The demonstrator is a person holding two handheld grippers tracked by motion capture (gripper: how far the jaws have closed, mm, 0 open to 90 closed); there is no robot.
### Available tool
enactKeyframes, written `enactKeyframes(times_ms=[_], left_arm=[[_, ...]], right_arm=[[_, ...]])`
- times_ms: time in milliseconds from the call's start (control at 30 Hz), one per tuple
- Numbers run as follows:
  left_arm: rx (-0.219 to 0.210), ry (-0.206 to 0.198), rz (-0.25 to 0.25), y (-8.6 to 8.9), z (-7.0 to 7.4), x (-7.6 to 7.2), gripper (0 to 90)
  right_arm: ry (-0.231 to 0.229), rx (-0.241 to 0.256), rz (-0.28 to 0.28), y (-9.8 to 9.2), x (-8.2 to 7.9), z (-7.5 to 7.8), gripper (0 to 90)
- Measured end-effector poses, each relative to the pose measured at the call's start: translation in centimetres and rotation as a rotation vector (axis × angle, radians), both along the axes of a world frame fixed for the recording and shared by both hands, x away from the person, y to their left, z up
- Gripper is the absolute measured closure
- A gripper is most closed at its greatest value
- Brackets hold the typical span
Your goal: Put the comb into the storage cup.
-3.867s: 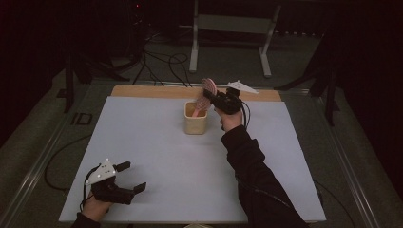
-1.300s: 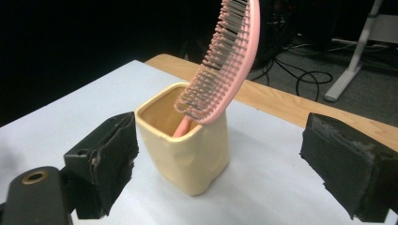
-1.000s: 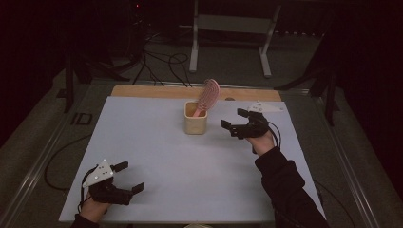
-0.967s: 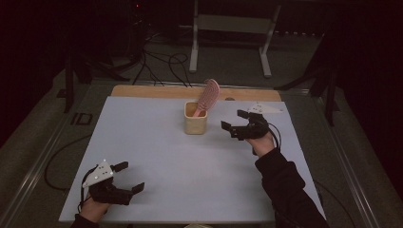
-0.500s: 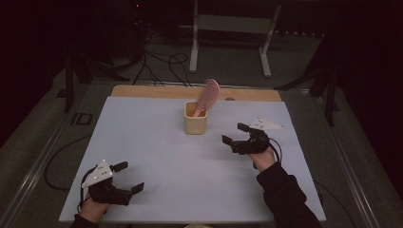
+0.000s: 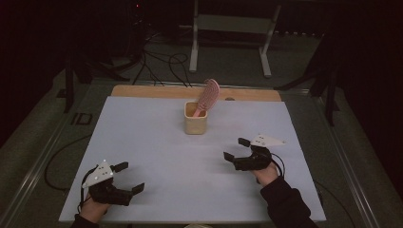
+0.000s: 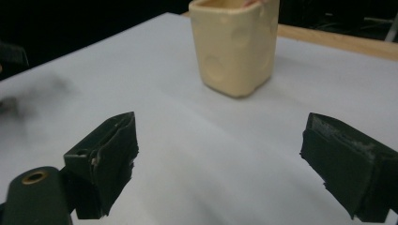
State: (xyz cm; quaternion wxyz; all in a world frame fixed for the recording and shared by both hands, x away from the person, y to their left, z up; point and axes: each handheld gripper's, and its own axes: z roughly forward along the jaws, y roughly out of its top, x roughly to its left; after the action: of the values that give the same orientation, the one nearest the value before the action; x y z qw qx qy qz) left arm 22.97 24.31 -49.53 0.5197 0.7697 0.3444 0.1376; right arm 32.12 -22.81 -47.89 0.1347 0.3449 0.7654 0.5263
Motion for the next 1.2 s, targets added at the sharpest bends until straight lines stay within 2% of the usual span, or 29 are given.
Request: enactKeyframes(times_ms=[167,400,600,867,1200], left_arm=[[-0.001,-0.001,-0.001,0.0,0.0,0.0,0.2],[-0.002,-0.001,-0.003,0.0,0.0,0.0,0.3],[-0.003,-0.002,-0.002,0.0,0.1,0.0,0.3],[0.003,-0.001,-0.008,-0.1,0.0,0.0,0.2],[0.000,-0.003,-0.007,-0.2,0.0,0.0,0.2]], right_arm=[[-0.002,-0.008,0.004,-0.7,-0.9,-0.6,11.0],[-0.006,0.007,-0.001,-2.0,-1.9,-0.8,11.0],[-0.017,-0.024,-0.011,-3.0,-3.0,-1.2,11.0],[-0.009,-0.004,-0.028,-4.6,-4.1,-1.7,11.0],[0.005,-0.061,-0.049,-5.3,-5.6,-2.8,11.0]])
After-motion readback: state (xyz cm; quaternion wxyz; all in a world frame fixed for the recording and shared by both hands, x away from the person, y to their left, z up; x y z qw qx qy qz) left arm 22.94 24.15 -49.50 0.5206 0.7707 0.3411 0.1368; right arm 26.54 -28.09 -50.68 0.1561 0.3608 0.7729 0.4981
